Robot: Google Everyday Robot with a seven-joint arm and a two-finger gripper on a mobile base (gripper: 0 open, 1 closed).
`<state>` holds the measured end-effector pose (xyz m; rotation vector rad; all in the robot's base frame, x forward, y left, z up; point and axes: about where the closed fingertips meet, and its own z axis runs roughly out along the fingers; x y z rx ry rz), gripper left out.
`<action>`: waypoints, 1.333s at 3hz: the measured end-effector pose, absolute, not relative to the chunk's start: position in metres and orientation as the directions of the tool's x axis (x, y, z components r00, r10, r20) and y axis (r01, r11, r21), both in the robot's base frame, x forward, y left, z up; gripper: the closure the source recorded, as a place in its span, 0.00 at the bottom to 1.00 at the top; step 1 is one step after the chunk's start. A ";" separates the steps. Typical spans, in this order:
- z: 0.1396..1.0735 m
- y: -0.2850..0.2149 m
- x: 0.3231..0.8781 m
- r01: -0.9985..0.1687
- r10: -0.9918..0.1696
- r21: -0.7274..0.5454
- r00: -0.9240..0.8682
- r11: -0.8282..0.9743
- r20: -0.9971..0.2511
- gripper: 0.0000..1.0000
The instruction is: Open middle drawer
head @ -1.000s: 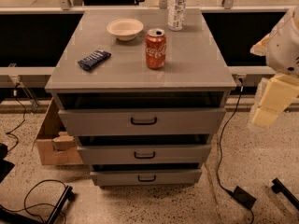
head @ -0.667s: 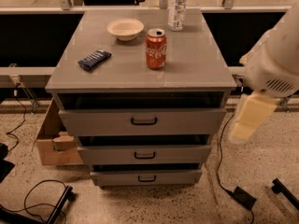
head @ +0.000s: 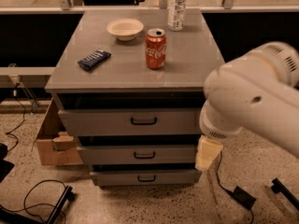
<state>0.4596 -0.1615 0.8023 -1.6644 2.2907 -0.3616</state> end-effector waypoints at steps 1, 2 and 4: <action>0.733 -0.155 0.470 -0.888 -0.952 -0.352 -0.304 0.296 -0.033 0.00; 0.679 -0.152 0.479 -0.884 -0.941 -0.338 -0.337 0.322 -0.014 0.00; 0.652 -0.145 0.475 -0.895 -0.941 -0.312 -0.337 0.318 0.009 0.00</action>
Offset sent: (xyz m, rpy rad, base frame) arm 0.0325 0.0151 -0.1969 -0.0553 0.0765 -0.1180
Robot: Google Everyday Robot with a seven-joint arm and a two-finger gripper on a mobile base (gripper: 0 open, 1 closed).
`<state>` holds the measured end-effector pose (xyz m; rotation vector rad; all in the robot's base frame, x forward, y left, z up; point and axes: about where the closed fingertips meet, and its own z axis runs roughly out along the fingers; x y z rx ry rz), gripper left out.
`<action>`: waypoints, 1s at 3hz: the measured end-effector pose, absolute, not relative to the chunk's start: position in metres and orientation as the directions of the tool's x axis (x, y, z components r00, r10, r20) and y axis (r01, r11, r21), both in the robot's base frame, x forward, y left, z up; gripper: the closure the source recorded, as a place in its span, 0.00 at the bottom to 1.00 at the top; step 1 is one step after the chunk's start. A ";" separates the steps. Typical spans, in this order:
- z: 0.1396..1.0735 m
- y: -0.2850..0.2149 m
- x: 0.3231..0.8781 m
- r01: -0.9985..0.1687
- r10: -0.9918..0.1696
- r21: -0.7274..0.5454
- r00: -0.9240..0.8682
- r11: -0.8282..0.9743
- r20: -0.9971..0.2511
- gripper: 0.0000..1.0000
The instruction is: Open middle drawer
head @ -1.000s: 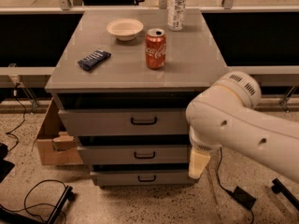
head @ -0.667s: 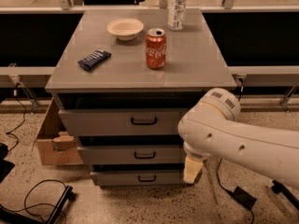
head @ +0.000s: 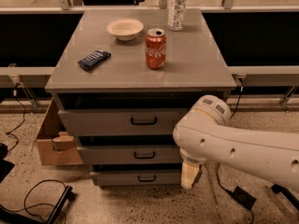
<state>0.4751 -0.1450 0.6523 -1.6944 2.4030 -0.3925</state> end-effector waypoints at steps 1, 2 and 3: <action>0.601 -0.141 0.469 -0.923 -0.956 -0.272 -0.291 0.273 0.030 0.00; 0.548 -0.138 0.470 -0.942 -0.973 -0.268 -0.225 0.203 0.055 0.00; 0.515 -0.143 0.490 -0.945 -0.984 -0.290 -0.170 0.150 0.047 0.00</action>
Offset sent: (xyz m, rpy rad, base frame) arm 0.0031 0.0085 -0.1616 -0.0773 0.0474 0.2070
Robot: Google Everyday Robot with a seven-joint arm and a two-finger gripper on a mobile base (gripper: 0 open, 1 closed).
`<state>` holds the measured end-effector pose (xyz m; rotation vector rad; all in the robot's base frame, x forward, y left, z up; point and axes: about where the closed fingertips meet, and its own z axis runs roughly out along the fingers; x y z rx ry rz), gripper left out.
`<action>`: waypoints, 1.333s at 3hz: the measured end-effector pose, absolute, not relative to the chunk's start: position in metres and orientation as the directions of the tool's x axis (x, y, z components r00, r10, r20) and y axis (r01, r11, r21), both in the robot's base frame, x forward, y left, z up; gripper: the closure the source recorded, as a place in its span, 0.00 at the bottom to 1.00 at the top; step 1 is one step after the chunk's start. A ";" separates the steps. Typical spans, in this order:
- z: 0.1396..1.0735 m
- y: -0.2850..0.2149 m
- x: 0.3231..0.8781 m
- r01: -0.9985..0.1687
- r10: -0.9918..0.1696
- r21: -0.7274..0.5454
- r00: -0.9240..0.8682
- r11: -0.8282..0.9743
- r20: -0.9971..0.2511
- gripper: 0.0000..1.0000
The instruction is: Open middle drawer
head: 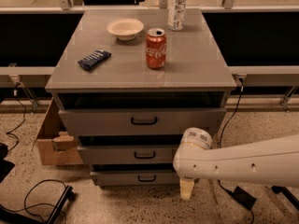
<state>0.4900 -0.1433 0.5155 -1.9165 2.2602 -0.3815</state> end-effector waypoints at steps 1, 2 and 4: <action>0.487 -0.148 0.520 -0.945 -0.991 -0.303 -0.133 0.121 0.021 0.00; 0.465 -0.153 0.551 -0.944 -0.991 -0.302 -0.132 0.133 -0.025 0.00; 0.439 -0.152 0.597 -0.945 -0.984 -0.279 -0.144 0.168 -0.106 0.00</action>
Offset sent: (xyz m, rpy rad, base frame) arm 0.1031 -0.0148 -0.0730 0.1332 -0.0331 0.0350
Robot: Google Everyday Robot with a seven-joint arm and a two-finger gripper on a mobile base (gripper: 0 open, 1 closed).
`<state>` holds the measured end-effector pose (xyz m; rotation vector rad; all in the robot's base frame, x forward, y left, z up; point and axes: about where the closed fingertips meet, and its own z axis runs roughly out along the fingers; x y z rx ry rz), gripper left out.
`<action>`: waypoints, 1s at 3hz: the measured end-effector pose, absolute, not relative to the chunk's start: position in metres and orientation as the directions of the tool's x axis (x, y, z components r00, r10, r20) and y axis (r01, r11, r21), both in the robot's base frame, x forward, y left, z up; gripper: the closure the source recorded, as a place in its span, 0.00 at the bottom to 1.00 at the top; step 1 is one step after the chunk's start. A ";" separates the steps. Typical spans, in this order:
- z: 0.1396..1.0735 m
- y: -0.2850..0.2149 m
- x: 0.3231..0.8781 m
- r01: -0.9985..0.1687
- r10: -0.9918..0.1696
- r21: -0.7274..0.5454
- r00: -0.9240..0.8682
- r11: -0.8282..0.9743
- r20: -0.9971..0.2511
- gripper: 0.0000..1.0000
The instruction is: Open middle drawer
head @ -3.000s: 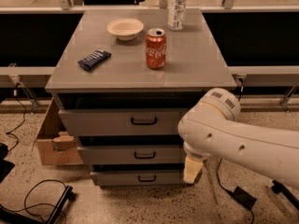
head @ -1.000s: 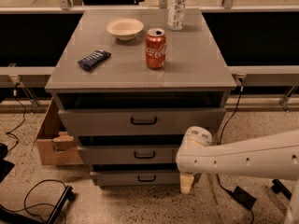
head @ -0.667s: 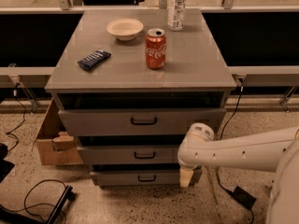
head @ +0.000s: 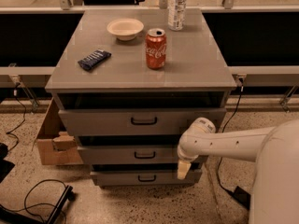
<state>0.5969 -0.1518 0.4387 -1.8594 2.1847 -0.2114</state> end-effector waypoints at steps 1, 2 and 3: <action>0.427 -0.149 0.604 -0.953 -0.982 -0.247 -0.150 0.175 -0.117 0.19; 0.417 -0.150 0.592 -0.961 -0.979 -0.201 -0.169 0.189 -0.114 0.42; 0.420 -0.159 0.576 -0.966 -0.979 -0.170 -0.178 0.193 -0.099 0.66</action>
Offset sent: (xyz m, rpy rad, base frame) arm -0.0176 -0.0006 -0.0323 0.0265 0.1312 -0.0343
